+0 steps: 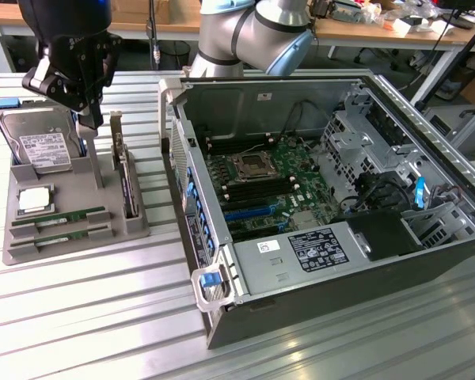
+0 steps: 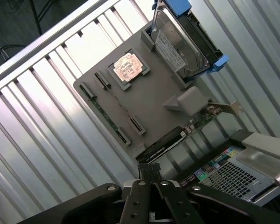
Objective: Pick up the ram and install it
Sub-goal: 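Pick up the ram and move it above insertion slot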
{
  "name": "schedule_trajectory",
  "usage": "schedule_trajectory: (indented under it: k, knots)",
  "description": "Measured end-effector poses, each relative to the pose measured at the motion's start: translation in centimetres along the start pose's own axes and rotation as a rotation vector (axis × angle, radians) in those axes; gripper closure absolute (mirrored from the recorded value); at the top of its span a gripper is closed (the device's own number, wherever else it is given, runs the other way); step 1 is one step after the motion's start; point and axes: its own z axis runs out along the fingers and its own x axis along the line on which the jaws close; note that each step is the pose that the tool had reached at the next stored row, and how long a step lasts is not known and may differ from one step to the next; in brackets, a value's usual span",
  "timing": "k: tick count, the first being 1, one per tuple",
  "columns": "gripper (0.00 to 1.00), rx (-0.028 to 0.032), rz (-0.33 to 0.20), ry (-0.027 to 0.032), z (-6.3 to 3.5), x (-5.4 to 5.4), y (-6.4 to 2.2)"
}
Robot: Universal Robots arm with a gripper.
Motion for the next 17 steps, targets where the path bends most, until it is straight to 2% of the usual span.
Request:
schedule_trajectory:
  k: [17]
  knots:
    - [0.89,-0.0002,-0.081,0.0021,0.01,0.00,0.00]
